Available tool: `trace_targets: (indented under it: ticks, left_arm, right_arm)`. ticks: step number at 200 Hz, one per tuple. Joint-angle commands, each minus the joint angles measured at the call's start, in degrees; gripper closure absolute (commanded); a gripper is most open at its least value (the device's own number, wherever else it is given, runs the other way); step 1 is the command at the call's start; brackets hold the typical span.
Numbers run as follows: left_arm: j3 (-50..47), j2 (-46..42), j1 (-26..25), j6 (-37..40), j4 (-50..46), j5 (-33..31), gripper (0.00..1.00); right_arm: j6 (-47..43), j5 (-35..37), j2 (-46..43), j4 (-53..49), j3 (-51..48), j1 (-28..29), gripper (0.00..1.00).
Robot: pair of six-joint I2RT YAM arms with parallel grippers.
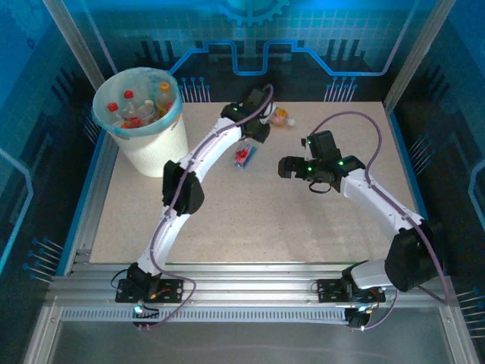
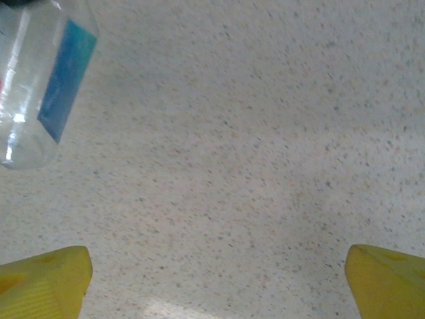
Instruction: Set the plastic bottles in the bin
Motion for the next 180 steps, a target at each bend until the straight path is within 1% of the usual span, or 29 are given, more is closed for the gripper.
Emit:
trace_targets:
  ticks: [1, 13, 23, 34, 50, 65, 88, 103, 118, 132, 156, 180]
  left_arm:
    - [3.3, -12.5, 1.4, -3.0, 5.5, -0.7, 1.00]
    - [2.6, -17.1, 2.7, -3.7, 7.5, -1.2, 1.00]
    - [0.3, -21.3, 4.2, -4.2, 10.6, -1.7, 1.00]
    - [-5.1, -27.3, 5.9, -4.2, 16.3, -2.5, 1.00]
    - [-15.5, -36.1, 9.2, -4.1, 26.2, -2.9, 1.00]
    - [-22.3, -42.7, 13.3, -3.8, 33.0, -4.3, 1.00]
    - [-28.1, -48.0, 20.9, -6.0, 36.3, -8.3, 1.00]
    - [-33.6, -50.9, 25.9, -8.1, 39.9, -8.8, 1.00]
    - [-38.9, -52.6, 31.2, -11.2, 43.5, -8.2, 1.00]
    - [-41.7, -52.4, 34.5, -12.9, 45.5, -8.7, 1.00]
    - [-40.5, -48.5, 35.2, -9.5, 44.8, -9.7, 1.00]
    - [-40.0, -45.1, 35.1, -8.7, 42.8, -5.9, 1.00]
  right_arm:
    - [-0.7, 2.9, -3.3, -0.7, 6.8, 4.5, 0.01]
    - [-1.7, 5.0, -3.8, 0.2, 9.2, 7.4, 0.02]
    - [-2.6, 6.2, -4.1, 1.8, 10.5, 9.7, 0.02]
    - [-3.9, 6.9, -4.3, 4.4, 11.6, 12.6, 0.02]
    - [-5.9, 7.0, -4.0, 8.6, 13.0, 16.6, 0.02]
    - [-8.0, 6.9, -2.8, 11.9, 14.7, 20.4, 0.03]
    - [-12.6, 6.5, 0.2, 18.1, 17.1, 27.3, 0.03]
    - [-15.3, 6.3, 2.9, 20.9, 18.8, 31.1, 0.03]
    - [-16.9, 6.0, 5.9, 21.2, 21.8, 34.0, 0.03]
    - [-17.7, 5.6, 8.5, 21.1, 24.2, 35.9, 0.03]
    - [-17.9, 5.0, 11.7, 20.8, 26.7, 37.8, 0.03]
    - [-17.5, 6.0, 12.6, 19.7, 27.5, 38.3, 0.03]
